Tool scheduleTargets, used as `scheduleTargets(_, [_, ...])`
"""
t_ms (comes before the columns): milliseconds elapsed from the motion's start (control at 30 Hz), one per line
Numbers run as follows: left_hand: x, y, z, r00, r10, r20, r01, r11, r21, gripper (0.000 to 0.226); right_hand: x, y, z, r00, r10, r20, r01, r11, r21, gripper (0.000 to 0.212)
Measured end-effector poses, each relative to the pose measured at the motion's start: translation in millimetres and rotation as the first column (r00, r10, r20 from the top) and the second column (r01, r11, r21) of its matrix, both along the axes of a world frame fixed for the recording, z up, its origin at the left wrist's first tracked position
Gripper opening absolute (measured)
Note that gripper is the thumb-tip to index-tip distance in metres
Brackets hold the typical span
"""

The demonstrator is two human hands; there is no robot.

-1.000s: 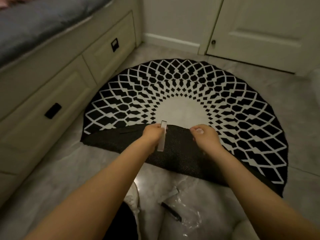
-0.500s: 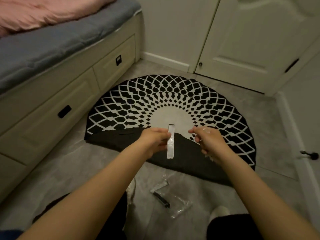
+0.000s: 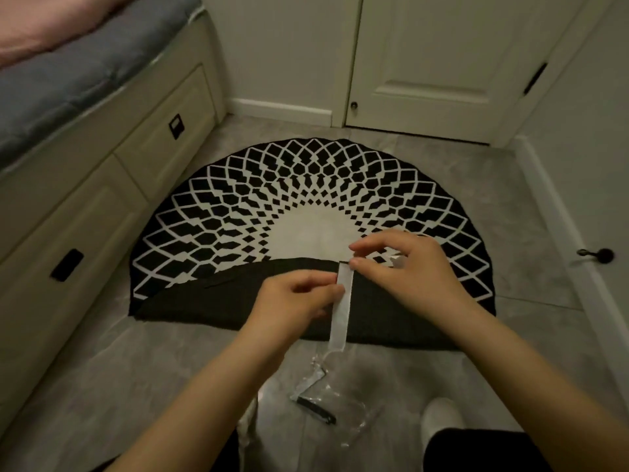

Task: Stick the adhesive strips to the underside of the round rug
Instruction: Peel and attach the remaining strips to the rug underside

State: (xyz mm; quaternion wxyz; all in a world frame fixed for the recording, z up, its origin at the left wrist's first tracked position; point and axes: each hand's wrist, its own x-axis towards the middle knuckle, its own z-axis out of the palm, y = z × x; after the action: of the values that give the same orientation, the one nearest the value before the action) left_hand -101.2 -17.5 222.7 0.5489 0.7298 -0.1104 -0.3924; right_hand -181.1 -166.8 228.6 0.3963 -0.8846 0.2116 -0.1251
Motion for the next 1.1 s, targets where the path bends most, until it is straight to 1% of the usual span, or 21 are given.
scheduleTargets(100, [-3,-3,-1,1.0,0.03,-0.008,-0.03,0.999,-0.027,0.013,-3,-5,-2,0.996,0.084,0.022,-0.084,0.996,0.016,0.017])
scheduleTargets(133, [-3,-4,-1,0.999,0.037,-0.008,-0.037,0.999,-0.039,0.012,-5,-6,-3,0.993,0.118,0.017,-0.118,0.993,-0.021,0.02])
scheduleTargets(233, [-2,-6,-2,0.999,0.035,-0.017,-0.035,0.998,-0.052,0.013,-5,-9,-9,0.977,0.188,0.103,-0.16,0.959,-0.236,0.03])
scheduleTargets(300, [-3,-7,-3,0.999,0.02,-0.027,-0.021,0.998,-0.053,0.016,-4,-10,-15,0.958,0.218,0.188,-0.14,0.923,-0.358,0.027])
scheduleTargets(367, [-3,-7,-3,1.0,0.009,-0.022,-0.011,0.998,-0.056,0.02,-5,-8,-19,0.944,0.236,0.229,-0.104,0.875,-0.473,0.024])
scheduleTargets(433, [0,-6,-4,0.999,-0.006,-0.041,0.004,0.998,-0.06,0.016,-5,-4,-22,0.936,0.24,0.257,-0.051,0.815,-0.577,0.021])
scheduleTargets(500, [2,-5,-3,0.992,-0.056,-0.117,0.046,0.995,-0.088,0.012,-6,-1,-23,0.923,0.252,0.292,-0.01,0.774,-0.633,0.018])
scheduleTargets(600, [6,-5,-1,0.931,-0.1,-0.35,0.047,0.987,-0.156,0.036,-8,-1,-24,0.896,0.298,0.329,-0.025,0.773,-0.634,0.016])
scheduleTargets(633, [9,-4,0,0.914,-0.111,-0.391,0.053,0.986,-0.157,0.042,-9,-1,-25,0.887,0.324,0.328,-0.045,0.769,-0.638,0.016])
scheduleTargets(667, [12,-3,0,0.908,-0.128,-0.399,0.077,0.987,-0.14,0.044,-10,-1,-26,0.878,0.356,0.32,-0.074,0.762,-0.644,0.015])
scheduleTargets(733, [15,-1,0,0.894,-0.162,-0.418,0.129,0.986,-0.106,0.03,-12,0,-28,0.853,0.424,0.303,-0.15,0.757,-0.636,0.015])
scheduleTargets(800, [14,-2,-1,0.867,-0.138,-0.478,0.123,0.99,-0.063,0.018,-11,6,-29,0.843,0.445,0.303,-0.229,0.806,-0.546,0.011])
scheduleTargets(833, [13,-2,-2,0.864,-0.096,-0.494,0.087,0.995,-0.041,0.017,-11,9,-28,0.844,0.438,0.309,-0.272,0.847,-0.457,0.008])
scheduleTargets(867, [15,-2,-5,0.875,-0.039,-0.483,0.033,0.999,-0.02,0.017,-11,12,-26,0.847,0.423,0.322,-0.316,0.888,-0.334,0.006])
scheduleTargets(900, [19,-1,-7,0.895,0.033,-0.444,-0.033,0.999,0.009,0.017,-11,15,-23,0.855,0.392,0.34,-0.354,0.919,-0.171,0.005])
scheduleTargets(933, [25,1,-10,0.913,0.11,-0.393,-0.106,0.994,0.031,0.017,-11,17,-19,0.872,0.34,0.351,-0.375,0.927,0.034,0.006])
scheduleTargets(967, [30,3,-11,0.918,0.182,-0.353,-0.181,0.983,0.035,0.018,-12,18,-14,0.897,0.269,0.35,-0.371,0.89,0.265,0.006])
scheduleTargets(1000, [36,5,-13,0.914,0.232,-0.332,-0.24,0.971,0.017,0.018,-13,19,-10,0.922,0.189,0.337,-0.34,0.812,0.475,0.007])
scheduleTargets(1033, [40,7,-14,0.906,0.261,-0.332,-0.282,0.959,-0.014,0.017,-13,17,-8,0.943,0.114,0.313,-0.299,0.708,0.64,0.008])
scheduleTargets(1067, [43,8,-15,0.895,0.281,-0.346,-0.314,0.948,-0.042,0.015,-13,14,-6,0.955,0.053,0.29,-0.263,0.602,0.754,0.009])
scheduleTargets(1100, [45,7,-17,0.878,0.306,-0.368,-0.35,0.935,-0.058,0.015,-13,11,-6,0.961,0.004,0.278,-0.241,0.512,0.825,0.011])
